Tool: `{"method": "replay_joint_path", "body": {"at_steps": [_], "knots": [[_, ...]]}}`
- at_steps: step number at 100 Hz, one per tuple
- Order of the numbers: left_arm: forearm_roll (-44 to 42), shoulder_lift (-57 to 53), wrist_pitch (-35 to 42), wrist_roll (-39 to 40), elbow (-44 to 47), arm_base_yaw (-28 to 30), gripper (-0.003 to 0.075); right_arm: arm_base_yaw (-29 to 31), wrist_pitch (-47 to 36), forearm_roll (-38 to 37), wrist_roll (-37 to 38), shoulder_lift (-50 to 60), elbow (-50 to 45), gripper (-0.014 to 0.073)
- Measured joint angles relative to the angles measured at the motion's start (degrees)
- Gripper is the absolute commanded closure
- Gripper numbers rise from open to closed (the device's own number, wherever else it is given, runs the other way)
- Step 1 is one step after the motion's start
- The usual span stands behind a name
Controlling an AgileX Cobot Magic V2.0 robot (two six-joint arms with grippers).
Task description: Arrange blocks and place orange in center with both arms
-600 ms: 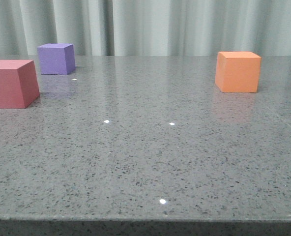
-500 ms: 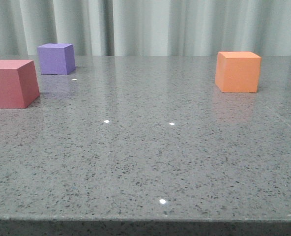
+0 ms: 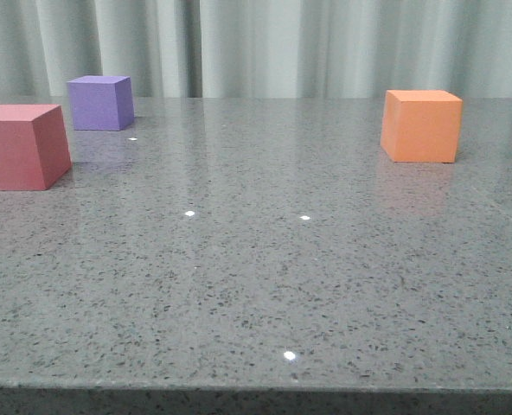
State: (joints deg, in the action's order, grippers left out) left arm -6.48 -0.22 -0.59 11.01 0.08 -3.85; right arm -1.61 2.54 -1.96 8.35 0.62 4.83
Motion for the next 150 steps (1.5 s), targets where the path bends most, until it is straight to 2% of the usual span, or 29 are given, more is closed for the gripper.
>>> {"method": "replay_joint_path", "body": {"at_steps": [14, 39, 63, 70, 74, 79, 89, 97, 108, 130, 150], "knots": [[0.0, 0.0, 0.0, 0.0, 0.0, 0.0, 0.0741, 0.0, 7.7, 0.0, 0.0, -4.9, 9.0, 0.0662], [0.0, 0.0, 0.0, 0.0, 0.0, 0.0, 0.0741, 0.0, 21.2, 0.9, 0.0, -25.0, 25.7, 0.0662], [0.0, 0.0, 0.0, 0.0, 0.0, 0.0, 0.0741, 0.0, 27.0, 1.5, 0.0, -43.7, 36.6, 0.0642], [0.0, 0.0, 0.0, 0.0, 0.0, 0.0, 0.0741, 0.0, 27.2, 2.0, 0.0, -47.8, 37.8, 0.0566], [0.0, 0.0, 0.0, 0.0, 0.0, 0.0, 0.0741, 0.0, 27.4, 2.0, 0.0, -49.8, 38.0, 0.0487], [0.0, 0.0, 0.0, 0.0, 0.0, 0.0, 0.0741, 0.0, 27.4, 2.7, 0.0, -51.8, 38.2, 0.0368], [0.0, 0.0, 0.0, 0.0, 0.0, 0.0, 0.0741, 0.0, 27.8, 3.2, 0.0, -54.6, 38.2, 0.0075], [0.0, 0.0, 0.0, 0.0, 0.0, 0.0, 0.0741, 0.0, 28.0, 3.3, 0.0, -55.5, 38.2, -0.0078], [0.0, 0.0, 0.0, 0.0, 0.0, 0.0, 0.0741, 0.0, 28.0, 3.5, 0.0, -55.8, 38.2, -0.0040], [0.0, 0.0, 0.0, 0.0, 0.0, 0.0, 0.0741, -0.1, 27.8, 6.3, 0.0, -55.8, 38.7, -0.0039], [0.0, 0.0, 0.0, 0.0, 0.0, 0.0, 0.0741, -4.9, 27.7, 6.8, 0.0, -60.1, 44.1, -0.0039]]}}
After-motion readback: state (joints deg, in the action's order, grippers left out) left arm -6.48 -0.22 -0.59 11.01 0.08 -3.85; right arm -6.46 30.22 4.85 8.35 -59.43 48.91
